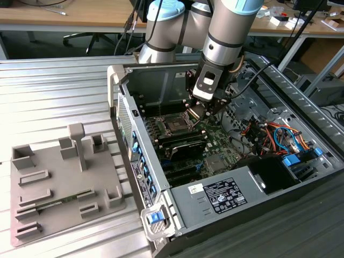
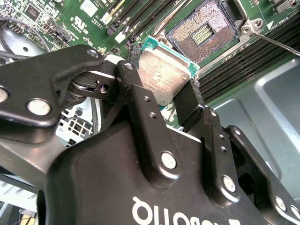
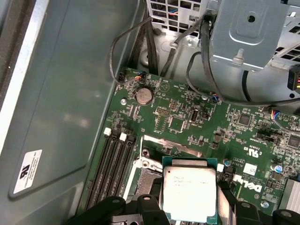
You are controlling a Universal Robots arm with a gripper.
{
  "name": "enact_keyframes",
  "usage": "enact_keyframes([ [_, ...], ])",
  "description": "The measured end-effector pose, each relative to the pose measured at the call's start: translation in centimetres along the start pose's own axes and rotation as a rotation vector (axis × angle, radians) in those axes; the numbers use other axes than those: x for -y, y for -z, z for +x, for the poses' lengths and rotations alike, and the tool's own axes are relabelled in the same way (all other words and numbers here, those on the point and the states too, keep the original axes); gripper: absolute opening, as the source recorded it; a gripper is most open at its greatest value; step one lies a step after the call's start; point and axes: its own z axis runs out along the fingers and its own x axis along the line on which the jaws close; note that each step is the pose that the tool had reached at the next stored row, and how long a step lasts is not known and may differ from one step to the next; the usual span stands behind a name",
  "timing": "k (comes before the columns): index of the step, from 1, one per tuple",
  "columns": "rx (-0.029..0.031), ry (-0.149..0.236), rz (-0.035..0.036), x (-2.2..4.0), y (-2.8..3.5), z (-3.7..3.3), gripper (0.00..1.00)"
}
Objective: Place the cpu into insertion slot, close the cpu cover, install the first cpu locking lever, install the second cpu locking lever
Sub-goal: 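Place the cpu into insertion slot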
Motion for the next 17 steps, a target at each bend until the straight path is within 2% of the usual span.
enact_keyframes([
  [17,0.0024,-0.018,0.0006,0.0,-0.04,0.0,0.54],
])
